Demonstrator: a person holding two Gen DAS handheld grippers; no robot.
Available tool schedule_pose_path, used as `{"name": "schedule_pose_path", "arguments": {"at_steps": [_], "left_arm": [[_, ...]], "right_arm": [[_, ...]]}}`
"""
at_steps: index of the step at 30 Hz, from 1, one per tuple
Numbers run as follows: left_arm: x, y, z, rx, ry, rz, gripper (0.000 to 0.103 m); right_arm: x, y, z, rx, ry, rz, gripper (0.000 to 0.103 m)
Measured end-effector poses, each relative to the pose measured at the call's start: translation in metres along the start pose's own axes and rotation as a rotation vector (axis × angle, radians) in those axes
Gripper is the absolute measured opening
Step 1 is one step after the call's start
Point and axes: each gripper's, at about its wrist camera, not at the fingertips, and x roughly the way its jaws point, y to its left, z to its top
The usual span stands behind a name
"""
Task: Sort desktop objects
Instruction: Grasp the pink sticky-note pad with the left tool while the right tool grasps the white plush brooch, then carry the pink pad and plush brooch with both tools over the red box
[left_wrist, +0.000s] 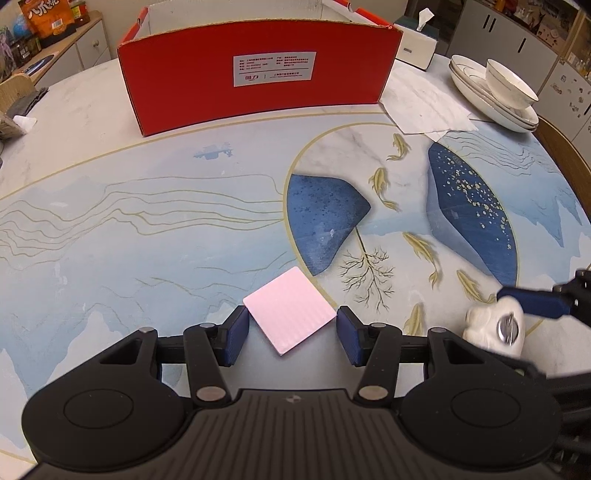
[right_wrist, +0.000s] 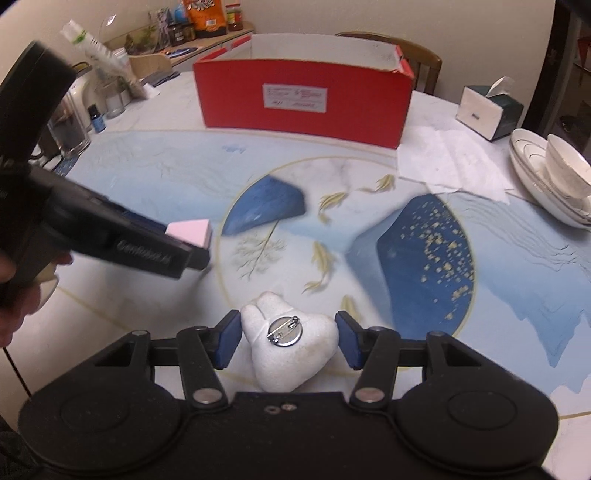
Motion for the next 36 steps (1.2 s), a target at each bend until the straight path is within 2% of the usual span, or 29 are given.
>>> {"name": "schedule_pose_path", "arguments": {"at_steps": [19,27,36], "left_arm": [[-0.033,-0.002,0.026,0.035,-0.049,-0.015,0.051],[-0.048,-0.001,0.043,0.039,-0.067,-0.033,0.051],[-0.068,0.008,0.08,0.056,-0.141,-0.004,0.051]], "right_arm": [[-0.011,-0.016,0.035,0.013,-0.049,-0.006,0.054],[-0.019,-0.028,0.068,0.009,-0.089,-0.002,0.054],[-0.027,-0.042,0.116,-0.005,-0.152,0.007,0.054]]}}
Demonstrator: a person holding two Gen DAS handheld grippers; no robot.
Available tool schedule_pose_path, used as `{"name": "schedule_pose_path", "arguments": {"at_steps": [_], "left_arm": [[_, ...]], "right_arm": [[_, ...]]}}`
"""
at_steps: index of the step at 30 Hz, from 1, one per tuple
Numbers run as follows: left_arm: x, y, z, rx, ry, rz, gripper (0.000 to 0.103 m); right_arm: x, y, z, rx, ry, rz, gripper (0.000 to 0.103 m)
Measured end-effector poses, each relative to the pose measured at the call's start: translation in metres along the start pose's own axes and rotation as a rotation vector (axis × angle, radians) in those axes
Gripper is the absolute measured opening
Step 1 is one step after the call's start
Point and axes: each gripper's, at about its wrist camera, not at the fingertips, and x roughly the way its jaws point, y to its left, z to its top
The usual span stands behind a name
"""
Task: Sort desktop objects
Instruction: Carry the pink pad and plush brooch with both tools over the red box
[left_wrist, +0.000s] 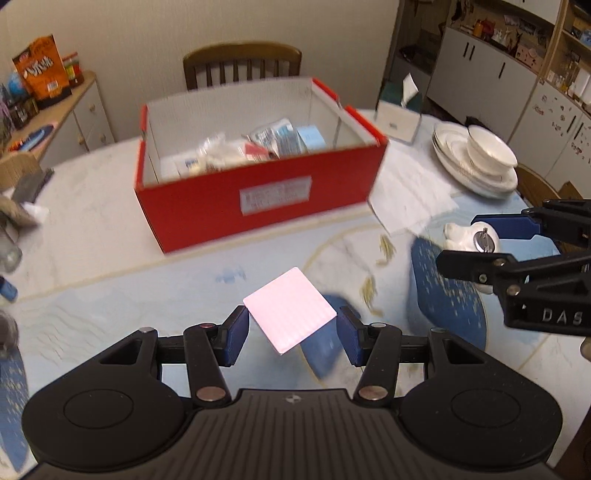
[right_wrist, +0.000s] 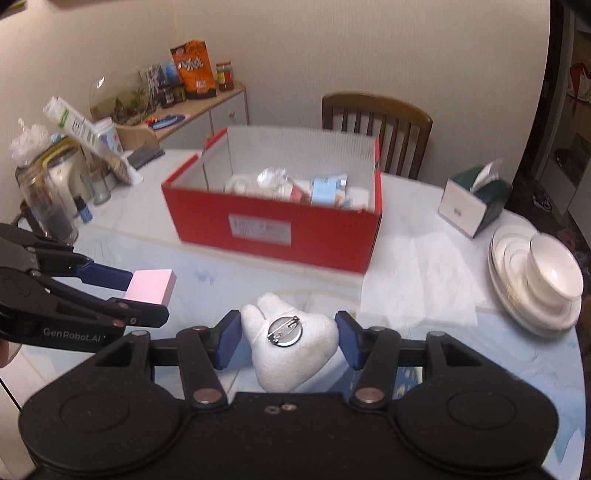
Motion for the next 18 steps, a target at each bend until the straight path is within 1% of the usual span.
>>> {"name": "schedule_pose_path", "arguments": {"at_steps": [6,12,18], "left_arm": [[-0.007,0.013,0.033,-0.001,-0.053,0.018,0.051],[-0.009,0.024,0.062,0.005,-0.093,0.034,0.051],[-0.007,0.034,0.086,0.004,-0.131,0.022,0.051]], "right_arm": [[0.004,-0.007,0.035,-0.011,-0.045,0.014,0.054],[0.012,-0.007,0.062,-0.049,-0.077,0.02,0.054],[0.023,-0.006,0.085,-0.076,-0.107,0.023,0.054]]}}
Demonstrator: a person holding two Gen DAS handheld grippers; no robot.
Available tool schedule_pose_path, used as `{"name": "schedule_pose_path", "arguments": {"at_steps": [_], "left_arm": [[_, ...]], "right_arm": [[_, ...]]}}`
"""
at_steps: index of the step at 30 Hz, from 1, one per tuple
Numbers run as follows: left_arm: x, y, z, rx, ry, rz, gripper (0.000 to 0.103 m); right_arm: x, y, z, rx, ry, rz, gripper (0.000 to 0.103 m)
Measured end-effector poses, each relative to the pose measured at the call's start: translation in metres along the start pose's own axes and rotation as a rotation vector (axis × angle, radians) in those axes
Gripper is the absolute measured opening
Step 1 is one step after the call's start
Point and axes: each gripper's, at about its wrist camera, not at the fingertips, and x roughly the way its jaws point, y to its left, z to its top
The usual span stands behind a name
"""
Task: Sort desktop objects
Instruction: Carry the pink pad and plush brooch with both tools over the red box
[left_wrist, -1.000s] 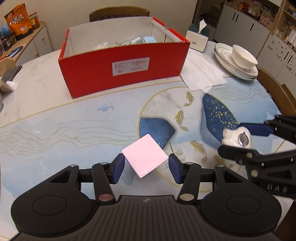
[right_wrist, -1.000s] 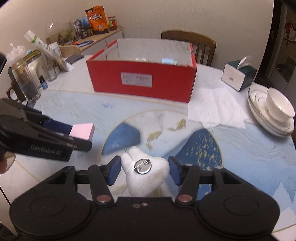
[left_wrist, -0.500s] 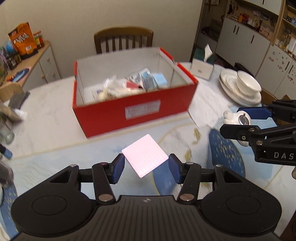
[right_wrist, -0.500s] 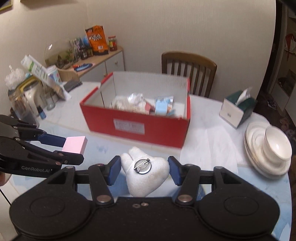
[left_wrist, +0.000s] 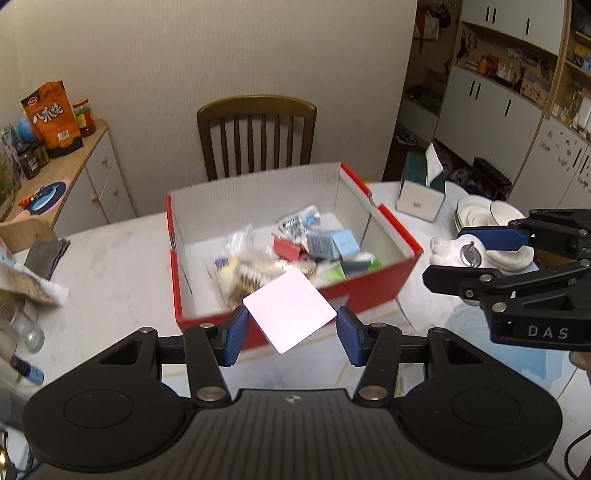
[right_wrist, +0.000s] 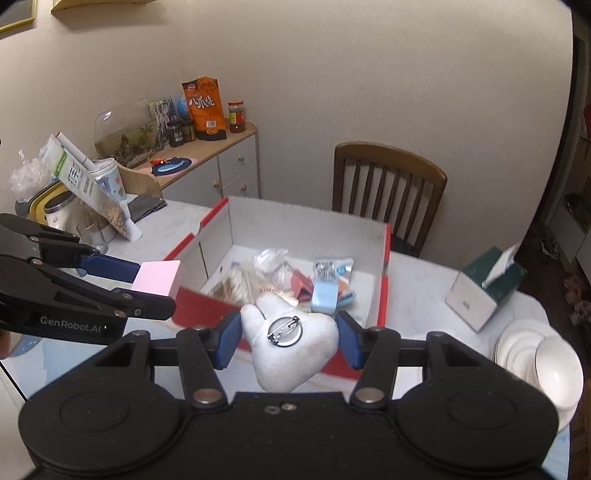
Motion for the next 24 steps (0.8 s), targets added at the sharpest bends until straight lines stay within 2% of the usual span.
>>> {"name": "schedule_pose_path", "arguments": {"at_steps": [12,24], "left_arm": [[0.036,0.022,0.036,0.024,-0.039,0.037,0.051],[0.095,0.039,0.048,0.027,0.006,0.035,0.051]], "right_arm": [[0.038,-0.008,0.031,-0.033,-0.025,-0.006,0.054],[0.098,-0.018,0.044,0.01,0.018,0.009,0.054]]}}
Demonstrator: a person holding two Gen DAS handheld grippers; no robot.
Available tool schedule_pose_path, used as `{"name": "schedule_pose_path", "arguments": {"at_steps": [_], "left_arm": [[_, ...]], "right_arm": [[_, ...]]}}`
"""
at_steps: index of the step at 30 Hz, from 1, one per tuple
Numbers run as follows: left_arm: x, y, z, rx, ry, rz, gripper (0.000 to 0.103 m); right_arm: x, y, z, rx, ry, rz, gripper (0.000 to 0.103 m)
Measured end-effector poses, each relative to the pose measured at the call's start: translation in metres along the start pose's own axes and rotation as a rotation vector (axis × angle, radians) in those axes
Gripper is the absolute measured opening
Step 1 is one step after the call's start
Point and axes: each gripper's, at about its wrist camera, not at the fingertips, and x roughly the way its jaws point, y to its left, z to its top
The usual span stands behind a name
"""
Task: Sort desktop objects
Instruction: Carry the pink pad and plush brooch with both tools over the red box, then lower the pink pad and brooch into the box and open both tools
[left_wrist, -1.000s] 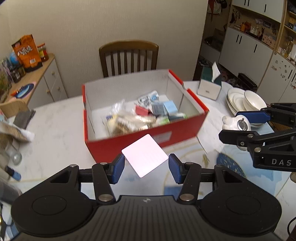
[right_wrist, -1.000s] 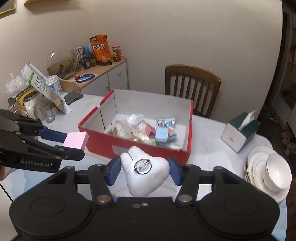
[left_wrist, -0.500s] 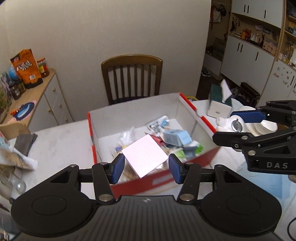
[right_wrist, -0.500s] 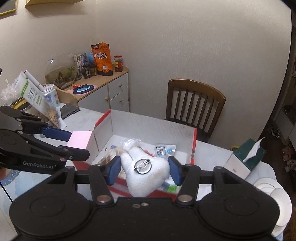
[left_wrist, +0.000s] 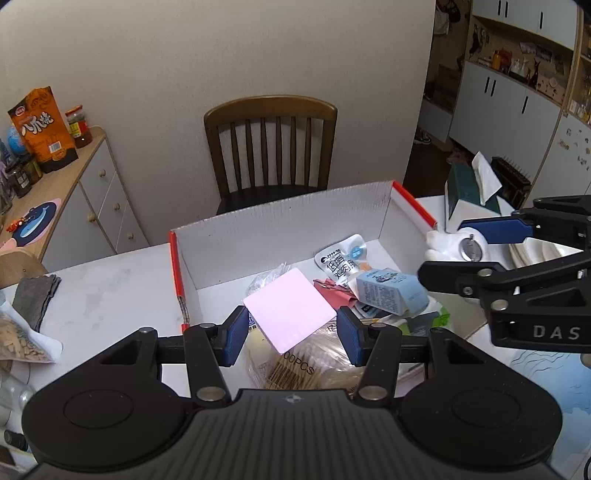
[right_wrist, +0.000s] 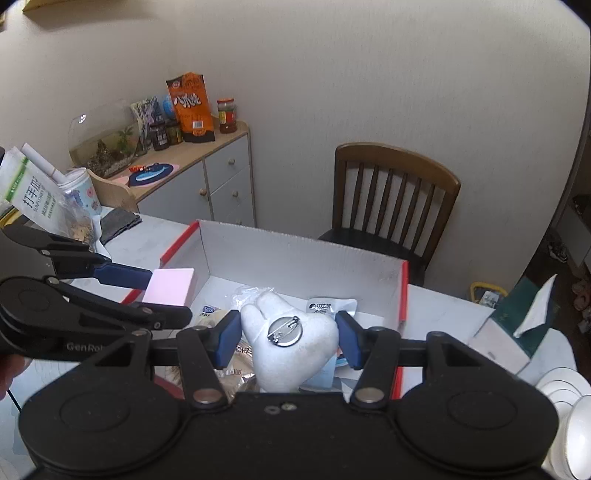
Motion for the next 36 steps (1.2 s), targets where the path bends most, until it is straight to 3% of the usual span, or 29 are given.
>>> {"name": "schedule_pose_path", "arguments": {"at_steps": [19,36], "left_arm": [[0.071,0.017,0.023,0.03,0.064,0.046,0.051],[0.113,0.012,0.013,0.087,0.174,-0.016,0.051]], "right_arm": [[0.072,0.01,-0.008,-0.084,0.088,0.02,0.054],[0.102,0.015,-0.025,-0.143,0.153,0.026,0.054]]}}
